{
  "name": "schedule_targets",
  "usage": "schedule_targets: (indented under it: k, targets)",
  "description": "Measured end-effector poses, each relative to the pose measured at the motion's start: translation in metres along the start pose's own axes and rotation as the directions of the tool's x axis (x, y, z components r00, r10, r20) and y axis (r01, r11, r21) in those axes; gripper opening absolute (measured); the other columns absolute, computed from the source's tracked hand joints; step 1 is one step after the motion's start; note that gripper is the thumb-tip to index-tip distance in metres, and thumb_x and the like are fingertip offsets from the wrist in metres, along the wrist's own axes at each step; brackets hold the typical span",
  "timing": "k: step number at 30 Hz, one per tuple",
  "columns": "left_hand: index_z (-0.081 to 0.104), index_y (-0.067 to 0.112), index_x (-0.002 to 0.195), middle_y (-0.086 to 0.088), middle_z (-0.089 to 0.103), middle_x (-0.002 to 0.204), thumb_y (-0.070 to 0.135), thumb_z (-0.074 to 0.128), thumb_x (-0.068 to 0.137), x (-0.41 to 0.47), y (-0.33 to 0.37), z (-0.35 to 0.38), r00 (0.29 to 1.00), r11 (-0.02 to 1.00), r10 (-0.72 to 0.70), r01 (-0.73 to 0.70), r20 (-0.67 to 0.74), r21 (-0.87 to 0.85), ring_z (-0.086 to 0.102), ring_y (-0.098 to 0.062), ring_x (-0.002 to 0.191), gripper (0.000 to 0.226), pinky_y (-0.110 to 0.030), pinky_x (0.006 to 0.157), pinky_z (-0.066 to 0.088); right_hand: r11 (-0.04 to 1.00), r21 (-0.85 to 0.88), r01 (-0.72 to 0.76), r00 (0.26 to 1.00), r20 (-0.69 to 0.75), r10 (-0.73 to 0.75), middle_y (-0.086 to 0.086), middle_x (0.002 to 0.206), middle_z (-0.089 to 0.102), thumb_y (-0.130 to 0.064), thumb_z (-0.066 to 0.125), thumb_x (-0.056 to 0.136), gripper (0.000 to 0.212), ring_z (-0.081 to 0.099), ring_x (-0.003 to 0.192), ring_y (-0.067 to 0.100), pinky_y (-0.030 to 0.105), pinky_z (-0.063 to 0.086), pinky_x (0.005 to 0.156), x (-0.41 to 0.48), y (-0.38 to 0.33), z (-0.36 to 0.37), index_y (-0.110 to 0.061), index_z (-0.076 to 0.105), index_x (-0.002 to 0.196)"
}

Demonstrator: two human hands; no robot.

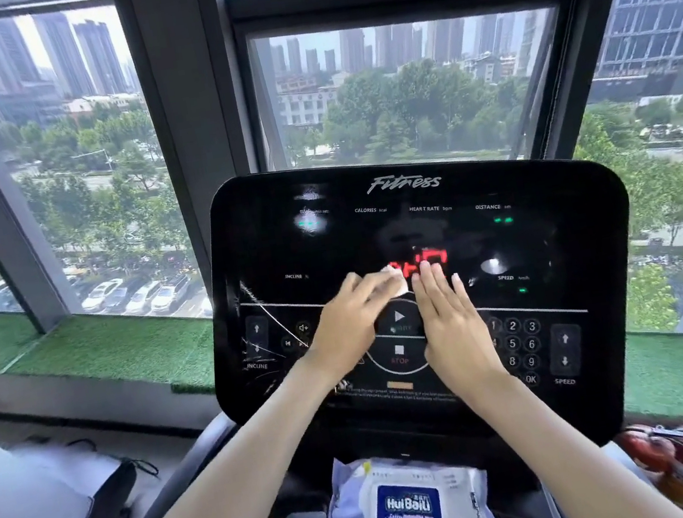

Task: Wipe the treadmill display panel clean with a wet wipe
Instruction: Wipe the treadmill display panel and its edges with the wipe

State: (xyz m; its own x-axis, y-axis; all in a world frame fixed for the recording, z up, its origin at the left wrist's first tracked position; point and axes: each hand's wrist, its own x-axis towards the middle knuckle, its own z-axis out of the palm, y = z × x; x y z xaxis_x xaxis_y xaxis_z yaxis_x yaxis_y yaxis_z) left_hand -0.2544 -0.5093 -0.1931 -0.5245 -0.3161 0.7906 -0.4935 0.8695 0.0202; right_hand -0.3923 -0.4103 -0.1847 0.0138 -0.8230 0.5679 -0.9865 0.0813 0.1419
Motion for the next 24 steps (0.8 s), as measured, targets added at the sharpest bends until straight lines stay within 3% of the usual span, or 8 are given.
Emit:
schedule_targets:
  k: [3, 6, 10, 12, 16, 19, 21, 24]
  targets:
    - [0.056, 0.015, 0.128, 0.0, 0.053, 0.117, -0.018, 0.058, 0.078, -0.003, -0.028, -0.013, 0.936, 0.955, -0.297, 0.292, -0.19, -0.053, 0.048, -0.019, 0.094, 0.06, -0.03, 0.068, 0.053, 1.0, 0.012, 0.007, 1.0, 0.009, -0.007, 0.029, 0.142, 0.036, 0.011, 0.071, 0.05, 0.089, 0.034, 0.133, 0.039, 0.05, 0.028, 0.109, 0.0, 0.001, 0.001, 0.013, 0.039, 0.133]
    - [0.055, 0.013, 0.129, -0.006, 0.048, 0.108, -0.011, 0.051, 0.085, -0.004, -0.031, -0.018, 0.595, 0.681, -0.727, 0.688, -0.343, -0.252, 0.045, -0.011, 0.089, 0.05, -0.025, 0.073, 0.048, 1.0, 0.017, 0.003, 1.0, 0.006, -0.003, 0.029, 0.143, 0.036, 0.012, 0.068, 0.052, 0.087, 0.033, 0.134, 0.039, 0.05, 0.026, 0.11, 0.001, 0.001, 0.001, 0.013, 0.038, 0.134]
    - [0.057, 0.014, 0.128, -0.005, 0.049, 0.099, -0.02, 0.057, 0.072, -0.018, -0.011, -0.007, 0.956, 0.964, -0.265, 0.267, -0.125, -0.004, 0.043, -0.014, 0.089, 0.065, -0.026, 0.052, 0.049, 0.999, 0.036, -0.001, 1.0, -0.004, 0.001, 0.029, 0.143, 0.035, 0.014, 0.066, 0.053, 0.086, 0.032, 0.135, 0.039, 0.05, 0.025, 0.11, 0.0, 0.001, 0.002, 0.013, 0.038, 0.134]
    - [0.059, 0.015, 0.126, -0.007, 0.052, 0.099, -0.021, 0.056, 0.074, -0.019, -0.026, -0.013, 0.956, 0.964, -0.265, 0.265, -0.124, -0.013, 0.047, -0.018, 0.091, 0.063, -0.029, 0.055, 0.051, 0.999, 0.046, -0.005, 1.0, -0.006, 0.006, 0.029, 0.143, 0.035, 0.015, 0.066, 0.053, 0.086, 0.032, 0.135, 0.039, 0.05, 0.026, 0.11, 0.001, 0.001, 0.002, 0.013, 0.038, 0.134]
    - [0.055, 0.013, 0.129, -0.01, 0.051, 0.1, -0.019, 0.052, 0.078, -0.005, -0.025, -0.018, 0.654, 0.717, -0.691, 0.673, -0.307, -0.181, 0.047, -0.024, 0.091, 0.06, -0.026, 0.068, 0.044, 0.999, 0.052, -0.009, 1.0, -0.01, 0.01, 0.029, 0.143, 0.035, 0.015, 0.065, 0.053, 0.085, 0.032, 0.135, 0.039, 0.05, 0.025, 0.11, 0.002, 0.0, 0.003, 0.013, 0.037, 0.134]
    - [0.055, 0.013, 0.128, -0.004, 0.05, 0.1, -0.014, 0.058, 0.075, -0.01, 0.004, -0.001, 0.965, 0.968, -0.251, 0.25, -0.078, -0.014, 0.046, -0.021, 0.088, 0.059, -0.032, 0.056, 0.051, 0.999, 0.048, -0.007, 1.0, -0.026, 0.008, 0.028, 0.143, 0.035, 0.016, 0.062, 0.054, 0.084, 0.032, 0.135, 0.038, 0.049, 0.025, 0.11, 0.001, 0.001, 0.002, 0.012, 0.038, 0.134]
    - [0.054, 0.015, 0.128, -0.001, 0.049, 0.099, -0.007, 0.057, 0.08, -0.009, -0.003, -0.004, 0.999, 1.0, -0.01, 0.011, 0.053, -0.018, 0.045, -0.018, 0.089, 0.053, -0.035, 0.051, 0.053, 0.999, 0.047, -0.003, 1.0, -0.029, 0.005, 0.028, 0.143, 0.035, 0.016, 0.061, 0.055, 0.083, 0.032, 0.135, 0.037, 0.049, 0.026, 0.11, 0.001, 0.002, 0.002, 0.012, 0.038, 0.134]
    - [0.058, 0.015, 0.125, -0.006, 0.05, 0.096, -0.014, 0.053, 0.08, 0.012, -0.029, -0.017, 0.922, 0.938, -0.346, 0.333, -0.173, -0.098, 0.046, -0.019, 0.088, 0.053, -0.032, 0.063, 0.053, 0.999, 0.05, -0.008, 1.0, -0.011, 0.008, 0.027, 0.144, 0.035, 0.014, 0.063, 0.054, 0.084, 0.032, 0.135, 0.037, 0.049, 0.027, 0.11, 0.002, 0.002, 0.003, 0.011, 0.038, 0.135]
